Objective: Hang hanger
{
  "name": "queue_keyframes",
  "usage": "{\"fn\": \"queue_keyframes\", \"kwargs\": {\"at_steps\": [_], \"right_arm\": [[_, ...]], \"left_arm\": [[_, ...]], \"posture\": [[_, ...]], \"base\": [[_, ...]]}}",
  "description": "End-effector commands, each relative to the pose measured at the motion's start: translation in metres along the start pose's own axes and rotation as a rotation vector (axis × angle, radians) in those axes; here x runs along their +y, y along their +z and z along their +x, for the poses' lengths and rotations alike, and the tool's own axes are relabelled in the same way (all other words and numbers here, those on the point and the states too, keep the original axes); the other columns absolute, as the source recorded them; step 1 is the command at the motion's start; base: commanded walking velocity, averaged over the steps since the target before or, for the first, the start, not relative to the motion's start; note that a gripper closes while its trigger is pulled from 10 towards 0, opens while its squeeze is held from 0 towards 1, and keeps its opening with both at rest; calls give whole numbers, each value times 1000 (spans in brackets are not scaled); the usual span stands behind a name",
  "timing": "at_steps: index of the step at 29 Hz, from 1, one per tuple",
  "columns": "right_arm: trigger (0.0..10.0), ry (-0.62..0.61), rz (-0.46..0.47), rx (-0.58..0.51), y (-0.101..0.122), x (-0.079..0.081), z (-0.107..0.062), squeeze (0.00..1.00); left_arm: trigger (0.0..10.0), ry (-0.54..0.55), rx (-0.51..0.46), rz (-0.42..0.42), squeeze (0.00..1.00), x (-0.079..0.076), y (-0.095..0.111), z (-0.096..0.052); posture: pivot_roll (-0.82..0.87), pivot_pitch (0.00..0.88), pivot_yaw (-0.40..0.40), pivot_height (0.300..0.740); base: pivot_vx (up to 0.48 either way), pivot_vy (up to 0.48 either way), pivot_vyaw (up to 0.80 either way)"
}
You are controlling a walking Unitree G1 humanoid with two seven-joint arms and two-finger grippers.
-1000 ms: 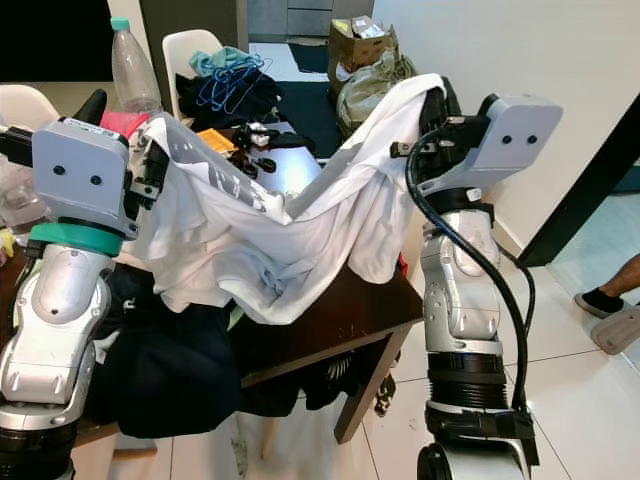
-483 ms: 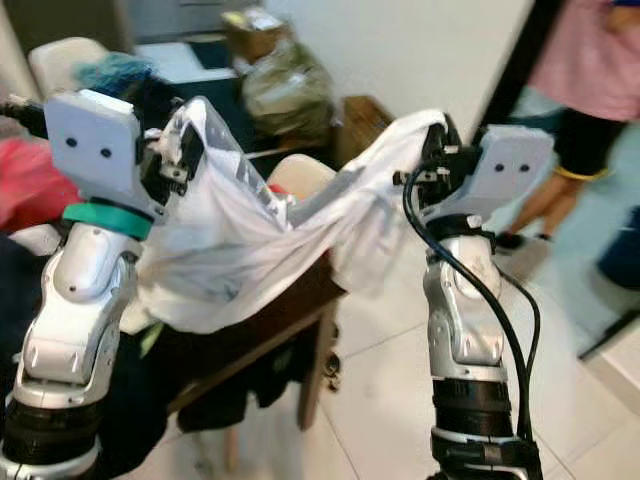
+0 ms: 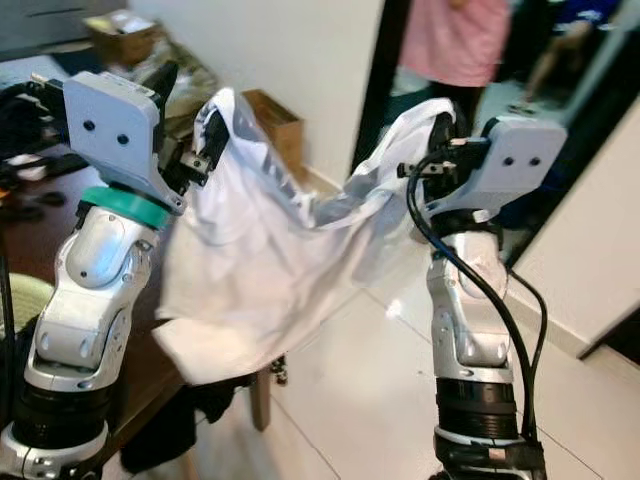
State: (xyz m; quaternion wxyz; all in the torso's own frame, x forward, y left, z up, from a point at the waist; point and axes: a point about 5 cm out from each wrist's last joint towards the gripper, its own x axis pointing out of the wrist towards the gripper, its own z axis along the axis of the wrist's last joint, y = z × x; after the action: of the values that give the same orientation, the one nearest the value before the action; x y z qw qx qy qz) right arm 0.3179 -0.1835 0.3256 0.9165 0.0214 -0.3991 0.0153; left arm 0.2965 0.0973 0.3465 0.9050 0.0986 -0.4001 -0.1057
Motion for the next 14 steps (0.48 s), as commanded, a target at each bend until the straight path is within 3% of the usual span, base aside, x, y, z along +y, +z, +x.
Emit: {"fn": "queue_keyframes", "kwargs": {"at_steps": [1, 14], "right_arm": [[10000, -6, -12, -7, 2, -1, 0, 0], [10000, -8, -61, -23, 8, -2, -1, 0]], "left_arm": [[10000, -35, -4, -22, 0, -8, 0, 1], [10000, -104, 36, -106, 0, -19, -8, -2]], "posture": [[-76, 80, 43, 740], [-108, 79, 60, 740]], "base": [[0, 0, -781], [0, 0, -781]]}}
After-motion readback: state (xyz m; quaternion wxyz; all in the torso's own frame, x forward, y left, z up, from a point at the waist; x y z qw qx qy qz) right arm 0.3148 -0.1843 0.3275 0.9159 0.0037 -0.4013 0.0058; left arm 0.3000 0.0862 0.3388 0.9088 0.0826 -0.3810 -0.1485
